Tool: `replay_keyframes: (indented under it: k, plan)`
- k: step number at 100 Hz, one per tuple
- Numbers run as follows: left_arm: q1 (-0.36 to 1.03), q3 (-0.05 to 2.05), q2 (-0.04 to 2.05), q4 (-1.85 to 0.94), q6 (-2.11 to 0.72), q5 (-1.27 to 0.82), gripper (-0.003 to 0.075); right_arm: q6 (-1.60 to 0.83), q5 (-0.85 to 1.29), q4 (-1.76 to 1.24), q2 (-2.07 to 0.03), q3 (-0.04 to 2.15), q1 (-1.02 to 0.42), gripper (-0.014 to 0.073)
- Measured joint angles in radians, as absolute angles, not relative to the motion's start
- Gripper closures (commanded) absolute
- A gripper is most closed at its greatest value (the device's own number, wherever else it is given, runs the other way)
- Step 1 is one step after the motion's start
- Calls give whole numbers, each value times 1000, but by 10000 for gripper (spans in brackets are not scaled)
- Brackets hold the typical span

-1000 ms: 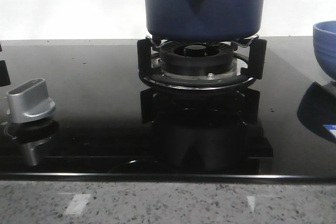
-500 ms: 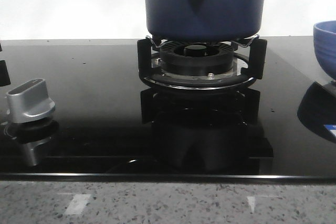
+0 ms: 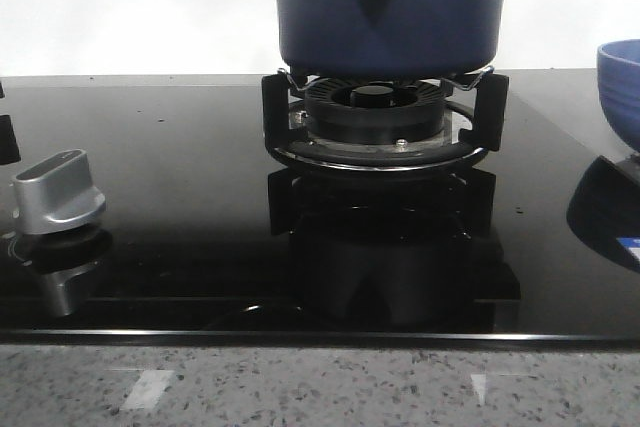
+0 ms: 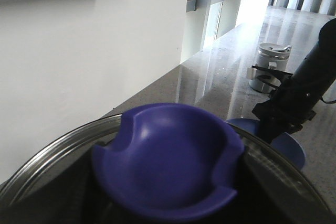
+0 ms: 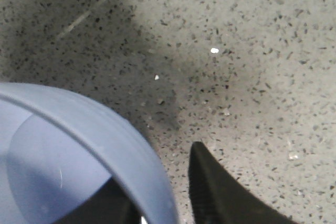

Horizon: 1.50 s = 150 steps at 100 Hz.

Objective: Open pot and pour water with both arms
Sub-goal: 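Lift the light blue bowl with the right gripper toward the saucepan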

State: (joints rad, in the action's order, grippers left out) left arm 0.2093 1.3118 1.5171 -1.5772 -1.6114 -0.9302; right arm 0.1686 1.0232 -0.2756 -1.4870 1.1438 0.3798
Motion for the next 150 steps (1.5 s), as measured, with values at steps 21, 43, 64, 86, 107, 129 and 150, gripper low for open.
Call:
replay_keyframes:
  k: [21,43,64,86,107,129,150]
  plan:
    - [186,1312,1517,-1622,-1619,-928,342,167,1019,-279,-1487,1144,380,668]
    - [142,1312,1517,-1640,-1619,-926,343,164,1014,-275,-1479,1144,380,668]
    - [129,1312,1517,-1647,-1619,-926,343,137,1054,-275,-1444,1204,380,668]
    - [129,1312,1517,-1649,-1619,-926,343,107,1163,-279,-1440,1393,343,667]
    - [129,1312,1517,-1657,-1619,-926,343,103,1212,-285,-1440,1620,223,656]
    - [129,1312,1517,-1694,-1621,-935,343,118,1270,-303,-1502,1834,77,656]
    - [129,1312,1517,-1696,-1621,-952,343,147,1274,-303,-1598,1959,-30,656]
